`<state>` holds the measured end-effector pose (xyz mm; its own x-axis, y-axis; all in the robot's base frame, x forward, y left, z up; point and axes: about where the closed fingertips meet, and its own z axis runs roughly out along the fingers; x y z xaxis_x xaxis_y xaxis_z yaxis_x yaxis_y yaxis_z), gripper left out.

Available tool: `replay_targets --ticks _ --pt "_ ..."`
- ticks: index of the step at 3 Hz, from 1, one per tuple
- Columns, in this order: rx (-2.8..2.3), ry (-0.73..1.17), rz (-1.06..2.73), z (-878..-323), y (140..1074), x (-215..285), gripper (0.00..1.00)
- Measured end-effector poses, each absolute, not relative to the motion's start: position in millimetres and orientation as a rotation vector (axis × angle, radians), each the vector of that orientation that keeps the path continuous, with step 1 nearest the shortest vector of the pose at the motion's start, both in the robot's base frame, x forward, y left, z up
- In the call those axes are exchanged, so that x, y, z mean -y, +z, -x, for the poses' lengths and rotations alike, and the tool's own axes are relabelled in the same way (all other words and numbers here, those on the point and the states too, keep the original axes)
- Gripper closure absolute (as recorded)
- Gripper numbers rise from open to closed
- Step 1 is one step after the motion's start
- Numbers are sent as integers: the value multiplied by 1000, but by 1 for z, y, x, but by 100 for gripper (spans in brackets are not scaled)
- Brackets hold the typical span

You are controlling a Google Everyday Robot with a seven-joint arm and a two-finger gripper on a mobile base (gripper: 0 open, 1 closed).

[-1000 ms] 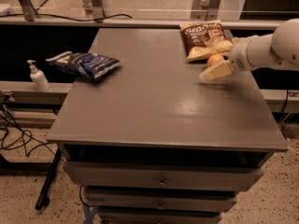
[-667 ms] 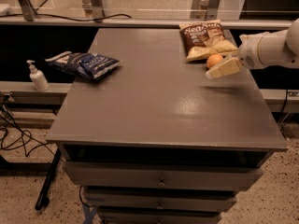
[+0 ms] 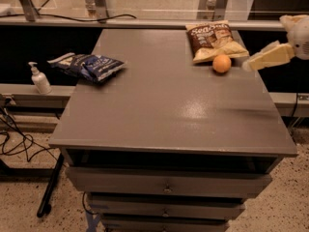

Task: Move orange near brown chip bag

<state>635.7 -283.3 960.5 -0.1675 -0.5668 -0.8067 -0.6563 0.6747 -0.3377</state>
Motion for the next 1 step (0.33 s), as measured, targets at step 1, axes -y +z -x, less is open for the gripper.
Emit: replay_targets --ticks 1 --pt "-1841 132 992 -630 962 279 0"
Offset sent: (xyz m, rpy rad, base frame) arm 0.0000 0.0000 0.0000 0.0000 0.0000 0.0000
